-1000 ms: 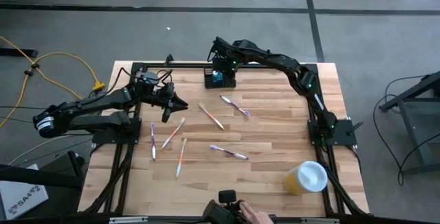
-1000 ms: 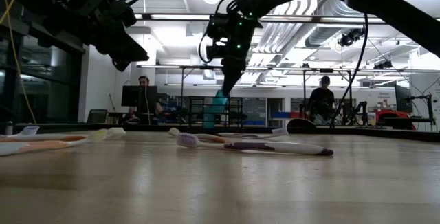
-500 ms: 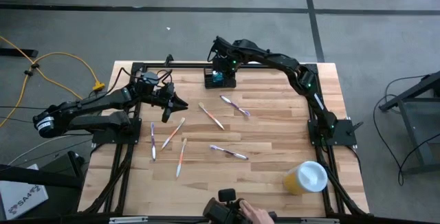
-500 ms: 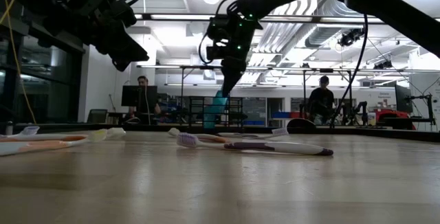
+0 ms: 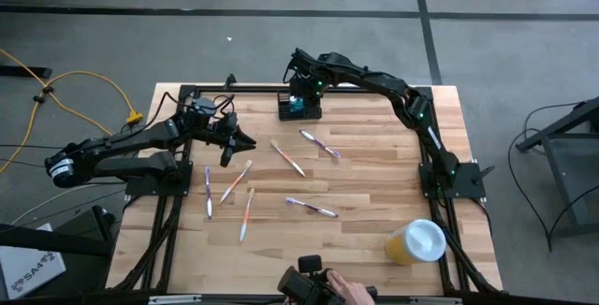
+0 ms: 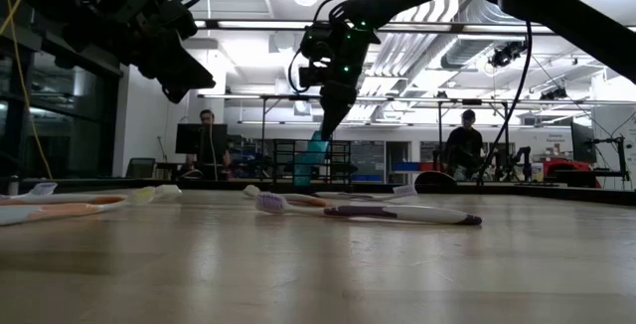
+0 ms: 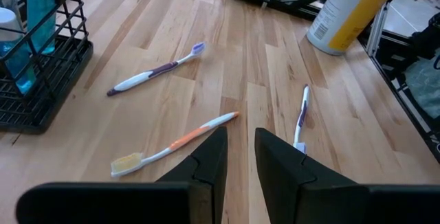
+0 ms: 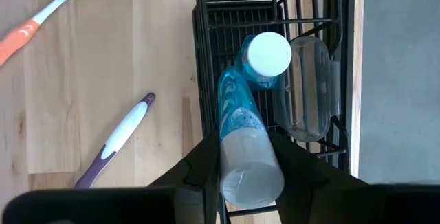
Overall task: Pick & Place toothbrushing station
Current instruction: Put the blue mouthwash into the wire organizer
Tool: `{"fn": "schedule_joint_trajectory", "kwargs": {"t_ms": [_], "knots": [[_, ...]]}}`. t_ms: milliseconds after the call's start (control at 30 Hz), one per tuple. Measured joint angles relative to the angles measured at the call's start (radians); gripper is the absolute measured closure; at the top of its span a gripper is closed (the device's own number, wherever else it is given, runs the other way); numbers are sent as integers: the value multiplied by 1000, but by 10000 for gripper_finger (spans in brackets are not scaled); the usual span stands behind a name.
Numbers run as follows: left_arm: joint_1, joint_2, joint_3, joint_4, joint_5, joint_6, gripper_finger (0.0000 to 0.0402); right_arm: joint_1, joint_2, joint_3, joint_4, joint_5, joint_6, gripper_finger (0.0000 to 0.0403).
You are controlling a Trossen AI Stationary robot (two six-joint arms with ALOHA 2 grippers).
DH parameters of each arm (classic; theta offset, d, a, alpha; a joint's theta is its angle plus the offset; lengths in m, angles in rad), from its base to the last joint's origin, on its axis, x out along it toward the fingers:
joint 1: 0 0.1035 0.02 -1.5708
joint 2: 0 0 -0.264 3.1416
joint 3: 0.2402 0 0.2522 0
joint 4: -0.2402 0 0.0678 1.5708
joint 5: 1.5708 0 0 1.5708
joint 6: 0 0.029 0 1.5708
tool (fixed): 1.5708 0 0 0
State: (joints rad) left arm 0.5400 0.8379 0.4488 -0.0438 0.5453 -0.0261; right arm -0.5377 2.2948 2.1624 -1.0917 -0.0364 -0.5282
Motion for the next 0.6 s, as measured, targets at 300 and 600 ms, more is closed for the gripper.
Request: {"fn": "schedule_joint_trajectory", "kwargs": {"t_ms": [300, 600], "knots": [[0, 0, 0, 0, 0, 0, 330, -2, 1, -1, 9, -20, 0, 299], [0, 0, 0, 0, 0, 0, 330, 0, 2, -2, 22, -60, 8, 300]]}}
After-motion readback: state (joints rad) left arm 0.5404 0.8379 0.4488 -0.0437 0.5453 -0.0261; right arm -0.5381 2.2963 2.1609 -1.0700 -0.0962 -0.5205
